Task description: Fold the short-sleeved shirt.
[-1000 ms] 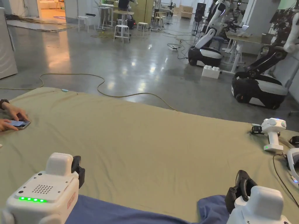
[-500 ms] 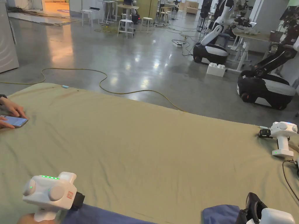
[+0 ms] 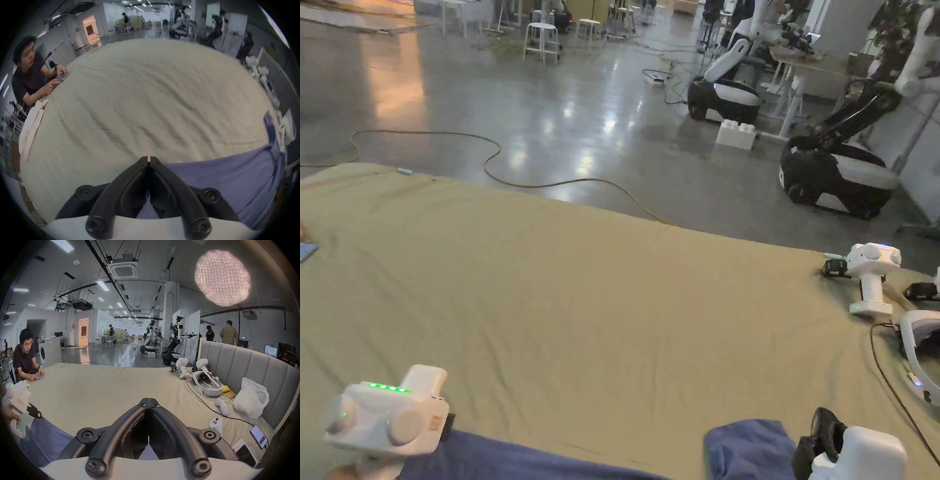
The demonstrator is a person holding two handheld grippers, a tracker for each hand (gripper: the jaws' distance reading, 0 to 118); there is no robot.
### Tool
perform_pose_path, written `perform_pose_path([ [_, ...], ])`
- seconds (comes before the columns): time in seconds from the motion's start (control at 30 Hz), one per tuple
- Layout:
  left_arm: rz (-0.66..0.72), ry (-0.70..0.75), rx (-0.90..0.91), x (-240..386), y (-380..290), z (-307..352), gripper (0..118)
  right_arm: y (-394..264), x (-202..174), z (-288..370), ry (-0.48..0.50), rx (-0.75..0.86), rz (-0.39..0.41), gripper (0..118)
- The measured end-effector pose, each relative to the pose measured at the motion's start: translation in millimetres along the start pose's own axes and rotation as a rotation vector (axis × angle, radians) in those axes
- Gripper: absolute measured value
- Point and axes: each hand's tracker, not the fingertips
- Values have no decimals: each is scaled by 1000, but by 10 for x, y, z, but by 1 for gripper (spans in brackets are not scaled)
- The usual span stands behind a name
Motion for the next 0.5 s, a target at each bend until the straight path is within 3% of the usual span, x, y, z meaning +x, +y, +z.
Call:
perform_pose_path([
  [0.23, 68, -69, 198, 36, -160, 788, 3, -58, 308, -658, -17, -194, 60, 3],
  [0.27, 65, -68, 213, 46, -185, 852, 3, -102, 343, -784, -9, -250, 81, 9],
  [0.3, 62, -70, 217, 42, -185, 894, 3, -154, 383, -890, 3, -294, 81, 22],
  [0.33, 55, -71, 228, 51, -204, 950, 3, -231, 434, -1011, 15, -343, 77, 43],
  [0.37, 51, -76, 240, 59, -230, 999, 3, -292, 479, -1127, 39, -405, 76, 53],
  [0.5, 15, -63, 261, 118, -294, 1120, 3, -623, 639, -1548, 41, -631, 59, 59],
])
